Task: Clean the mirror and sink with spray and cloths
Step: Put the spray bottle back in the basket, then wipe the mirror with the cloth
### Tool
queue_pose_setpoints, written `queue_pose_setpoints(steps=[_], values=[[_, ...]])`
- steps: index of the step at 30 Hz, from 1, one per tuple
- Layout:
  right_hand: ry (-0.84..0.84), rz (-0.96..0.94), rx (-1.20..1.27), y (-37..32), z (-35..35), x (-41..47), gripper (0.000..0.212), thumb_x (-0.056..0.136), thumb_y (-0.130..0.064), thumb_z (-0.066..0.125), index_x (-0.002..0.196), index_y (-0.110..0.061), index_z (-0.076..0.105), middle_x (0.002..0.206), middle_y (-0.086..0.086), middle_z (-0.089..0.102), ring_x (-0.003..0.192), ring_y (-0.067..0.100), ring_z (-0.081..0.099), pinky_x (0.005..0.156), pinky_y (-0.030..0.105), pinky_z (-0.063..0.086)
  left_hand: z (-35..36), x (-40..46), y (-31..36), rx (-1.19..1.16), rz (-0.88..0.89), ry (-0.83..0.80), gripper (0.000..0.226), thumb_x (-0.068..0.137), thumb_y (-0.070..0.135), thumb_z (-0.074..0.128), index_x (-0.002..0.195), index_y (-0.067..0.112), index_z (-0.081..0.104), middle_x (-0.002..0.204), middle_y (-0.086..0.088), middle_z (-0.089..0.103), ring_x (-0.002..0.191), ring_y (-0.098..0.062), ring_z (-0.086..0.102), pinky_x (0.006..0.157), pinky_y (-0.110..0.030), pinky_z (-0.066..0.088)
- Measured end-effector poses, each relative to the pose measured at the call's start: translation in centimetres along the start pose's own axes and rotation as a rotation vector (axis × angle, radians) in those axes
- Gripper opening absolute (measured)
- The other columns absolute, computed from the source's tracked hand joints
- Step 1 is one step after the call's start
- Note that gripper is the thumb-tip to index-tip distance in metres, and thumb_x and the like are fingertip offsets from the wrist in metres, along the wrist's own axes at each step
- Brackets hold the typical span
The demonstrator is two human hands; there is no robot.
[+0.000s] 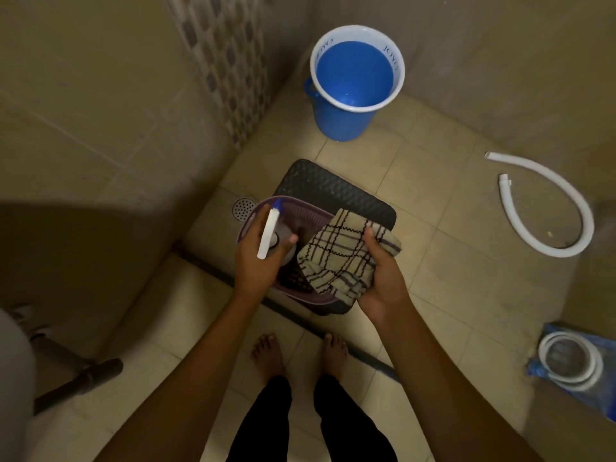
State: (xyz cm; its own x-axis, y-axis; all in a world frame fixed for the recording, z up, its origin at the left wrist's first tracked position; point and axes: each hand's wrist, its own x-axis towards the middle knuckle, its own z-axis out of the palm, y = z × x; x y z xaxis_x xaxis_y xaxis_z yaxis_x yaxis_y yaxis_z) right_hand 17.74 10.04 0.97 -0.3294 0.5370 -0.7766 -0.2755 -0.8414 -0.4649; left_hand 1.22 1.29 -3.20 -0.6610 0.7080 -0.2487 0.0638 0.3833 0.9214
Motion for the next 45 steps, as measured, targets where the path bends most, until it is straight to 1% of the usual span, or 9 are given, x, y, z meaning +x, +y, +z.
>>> queue_pose_setpoints(steps=[7, 13, 19, 23, 31, 37, 39, 42, 45], values=[[-0.075, -0.009, -0.020, -3.6, 3.5, -4.2, 0.042, 0.100, -0.035, 0.051, 0.129, -0.008, 0.064, 0.122, 0.017, 0.070, 0.114, 0.034, 0.067, 0.092, 0.048, 0.055, -3.3, -4.8, 3.8, -0.075, -0.064, 0.016, 0.086, 0.067, 0.034, 0.083, 0.141, 0.033, 0.041, 0.136, 0.019, 0.050, 0.122, 0.006, 0.049, 0.098, -0.026, 0.049], [-0.216, -0.033, -0.048, -7.3, 8.1, -8.8, 0.043, 0.095, -0.026, 0.058, 0.131, -0.003, 0.061, 0.125, 0.020, 0.068, 0.114, 0.035, 0.066, 0.095, 0.048, 0.055, -6.6, -3.9, 13.5, -0.087, 0.099, 0.261, 0.071, 0.077, 0.050, 0.070, 0.138, 0.021, 0.048, 0.139, 0.005, 0.053, 0.130, -0.008, 0.048, 0.108, -0.043, 0.043], [-0.439, -0.117, -0.125, -10.1, 13.1, -13.4, 0.048, 0.085, -0.013, 0.068, 0.130, -0.001, 0.061, 0.126, 0.025, 0.066, 0.117, 0.041, 0.063, 0.103, 0.058, 0.047, -7.8, -2.9, 25.3, -0.083, 0.040, -0.043, 0.077, 0.071, 0.052, 0.070, 0.136, 0.017, 0.048, 0.126, 0.000, 0.060, 0.113, -0.014, 0.058, 0.085, -0.023, 0.051], [-0.587, -0.146, -0.188, -11.5, 16.9, -17.1, 0.040, 0.083, -0.008, 0.066, 0.122, -0.006, 0.066, 0.120, 0.021, 0.070, 0.109, 0.037, 0.068, 0.094, 0.053, 0.054, -9.2, -3.6, 30.3, -0.118, 0.156, -0.085, 0.022, 0.087, 0.025, 0.068, 0.105, 0.014, 0.066, 0.094, 0.004, 0.071, 0.086, -0.010, 0.068, 0.067, -0.016, 0.053], [-0.710, -0.421, -0.497, -12.1, 23.2, -22.5, 0.038, 0.078, 0.010, 0.072, 0.112, -0.009, 0.070, 0.110, 0.014, 0.074, 0.104, 0.027, 0.071, 0.085, 0.039, 0.060, -16.4, -7.4, 35.9, 0.079, 0.415, 0.260, 0.015, 0.096, 0.024, 0.055, 0.082, 0.023, 0.058, 0.075, 0.009, 0.058, 0.067, 0.003, 0.052, 0.063, -0.018, 0.042], [-0.851, -0.532, -0.751, -9.5, 27.2, -26.2, 0.041, 0.074, 0.007, 0.080, 0.102, -0.021, 0.069, 0.102, 0.001, 0.076, 0.098, 0.017, 0.072, 0.076, 0.028, 0.060, -24.3, -12.1, 38.2, 0.049, 0.500, 0.449, 0.011, 0.095, 0.031, 0.053, 0.088, 0.024, 0.058, 0.076, 0.015, 0.061, 0.072, -0.002, 0.057, 0.065, -0.023, 0.043], [-0.949, -0.484, -0.751, -8.4, 28.7, -28.2, 0.039, 0.075, 0.009, 0.077, 0.101, -0.019, 0.070, 0.097, -0.001, 0.078, 0.095, 0.019, 0.073, 0.072, 0.025, 0.059, -26.8, -14.0, 38.5, 0.028, 0.510, 0.456, 0.014, 0.095, 0.030, 0.054, 0.089, 0.018, 0.057, 0.075, 0.014, 0.060, 0.072, -0.004, 0.056, 0.065, -0.025, 0.044], [-1.252, -0.284, -0.660, -6.5, 30.8, -31.3, 0.040, 0.077, -0.007, 0.078, 0.116, -0.012, 0.068, 0.117, 0.013, 0.073, 0.110, 0.030, 0.068, 0.087, 0.039, 0.058, -30.4, -17.6, 39.1, -0.113, 0.527, 0.418, 0.015, 0.097, 0.021, 0.054, 0.096, 0.007, 0.059, 0.082, 0.002, 0.062, 0.078, -0.010, 0.059, 0.070, -0.028, 0.049], [-1.412, -0.017, -0.486, -3.7, 33.2, -34.3, 0.079, 0.066, -0.038, 0.090, 0.133, -0.010, 0.059, 0.138, 0.019, 0.059, 0.130, 0.037, 0.053, 0.104, 0.053, 0.047, -33.8, -21.4, 39.8, -0.188, 0.533, 0.367, 0.012, 0.097, 0.015, 0.052, 0.097, 0.006, 0.058, 0.082, -0.003, 0.062, 0.076, -0.012, 0.060, 0.068, -0.025, 0.051]])
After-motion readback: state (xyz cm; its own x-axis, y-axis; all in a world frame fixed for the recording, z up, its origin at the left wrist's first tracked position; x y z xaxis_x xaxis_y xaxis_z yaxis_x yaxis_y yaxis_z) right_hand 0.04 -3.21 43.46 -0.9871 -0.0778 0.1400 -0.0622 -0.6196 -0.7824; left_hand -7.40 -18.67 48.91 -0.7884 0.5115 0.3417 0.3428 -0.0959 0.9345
